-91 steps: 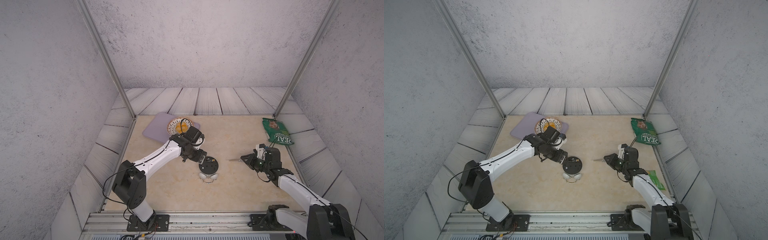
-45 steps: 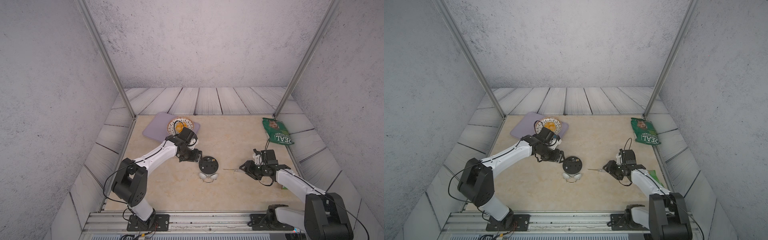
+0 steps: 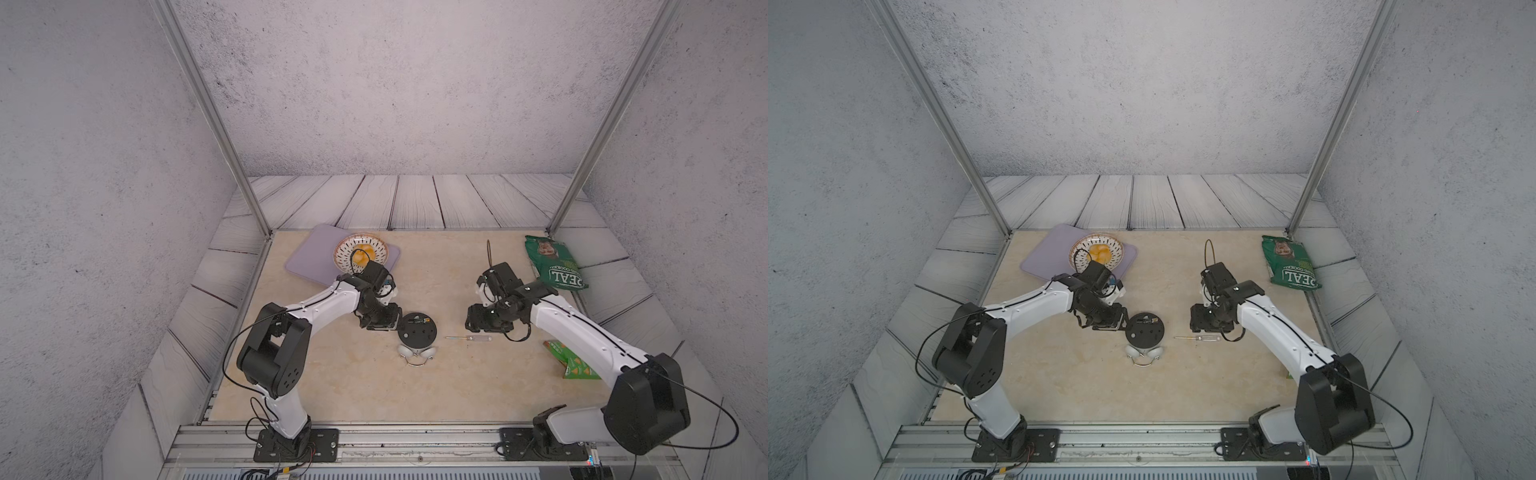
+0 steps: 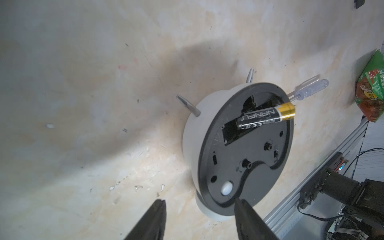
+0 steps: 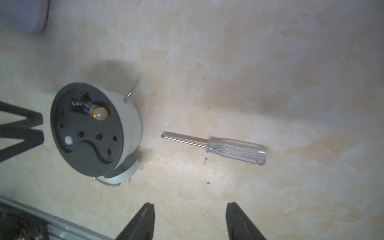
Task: Remove the battery from the alarm
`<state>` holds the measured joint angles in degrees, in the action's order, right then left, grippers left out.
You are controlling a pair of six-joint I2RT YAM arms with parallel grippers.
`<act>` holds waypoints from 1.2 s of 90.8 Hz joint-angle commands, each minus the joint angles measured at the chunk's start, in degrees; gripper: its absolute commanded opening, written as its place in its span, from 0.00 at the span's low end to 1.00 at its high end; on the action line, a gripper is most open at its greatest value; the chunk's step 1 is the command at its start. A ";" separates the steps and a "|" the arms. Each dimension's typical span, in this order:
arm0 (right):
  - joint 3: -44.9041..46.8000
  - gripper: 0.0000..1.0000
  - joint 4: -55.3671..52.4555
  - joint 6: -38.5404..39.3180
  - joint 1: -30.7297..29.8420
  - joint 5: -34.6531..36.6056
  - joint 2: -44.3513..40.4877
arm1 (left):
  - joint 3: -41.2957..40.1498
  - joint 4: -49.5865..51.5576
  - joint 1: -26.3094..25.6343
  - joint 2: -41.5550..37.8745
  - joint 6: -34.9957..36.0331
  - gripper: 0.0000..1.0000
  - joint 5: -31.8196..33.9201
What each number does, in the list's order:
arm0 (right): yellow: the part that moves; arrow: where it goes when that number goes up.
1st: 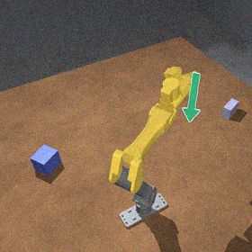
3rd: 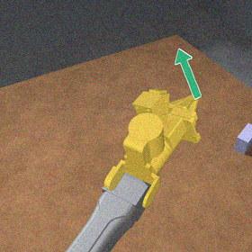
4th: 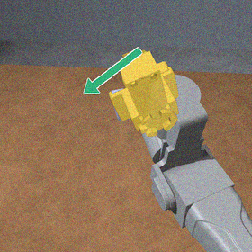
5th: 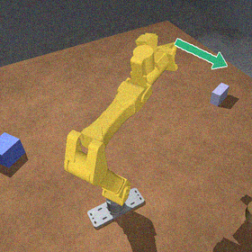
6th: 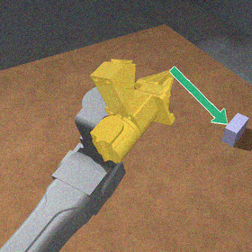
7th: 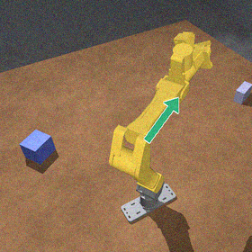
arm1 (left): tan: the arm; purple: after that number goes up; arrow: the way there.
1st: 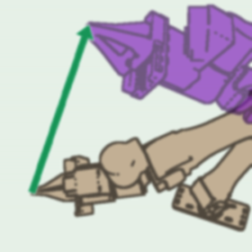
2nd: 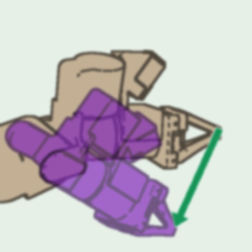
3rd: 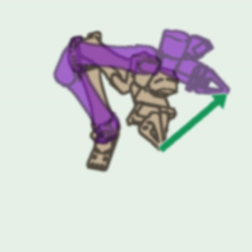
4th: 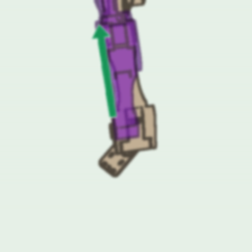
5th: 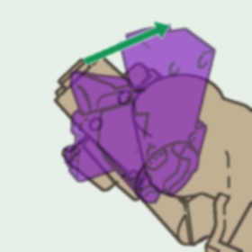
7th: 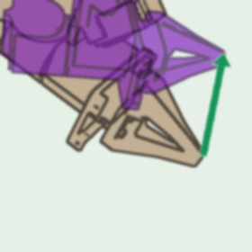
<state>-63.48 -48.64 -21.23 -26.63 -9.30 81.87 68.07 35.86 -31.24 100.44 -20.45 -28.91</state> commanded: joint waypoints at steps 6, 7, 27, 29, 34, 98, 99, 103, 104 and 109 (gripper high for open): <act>-10.33 0.60 -5.85 6.98 -6.55 5.52 10.91 | -1.00 0.03 0.68 -0.01 0.74 0.59 -1.58; -11.35 0.60 -6.16 7.38 -7.01 5.74 11.68 | -1.09 0.06 0.76 -0.09 0.66 0.59 -1.59; -25.86 0.58 -11.86 14.69 -13.39 9.25 24.62 | -6.97 -3.28 6.97 -3.28 -3.57 0.60 -8.22; -27.32 0.57 -12.56 15.49 -14.00 9.29 25.66 | -7.51 -3.72 7.53 -3.60 -3.97 0.60 -8.87; -30.29 0.56 -14.04 17.12 -15.08 9.28 28.39 | -9.16 -4.93 8.76 -4.29 -5.13 0.60 -10.42; -39.18 0.37 -16.31 22.57 -16.87 8.02 39.47 | -11.30 -6.60 9.71 -3.90 -6.23 0.59 -11.10; -39.22 0.37 -16.31 22.65 -16.87 8.09 39.58 | -11.30 -6.64 9.71 -3.88 -6.21 0.59 -11.18; -39.35 0.37 -16.39 22.98 -16.87 8.19 39.87 | -11.30 -6.74 9.71 -3.84 -6.27 0.59 -11.30; -39.35 0.37 -16.48 23.12 -16.87 8.17 40.00 | -11.38 -6.75 9.71 -3.85 -6.31 0.59 -11.32; -39.58 0.36 -16.80 23.61 -16.93 7.56 40.50 | -11.45 -6.89 9.71 -3.74 -6.42 0.59 -11.35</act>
<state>-101.65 -63.51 0.89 -43.40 -0.99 120.29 57.25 29.30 -21.61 96.36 -26.55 -39.31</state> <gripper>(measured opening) 0.371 0.591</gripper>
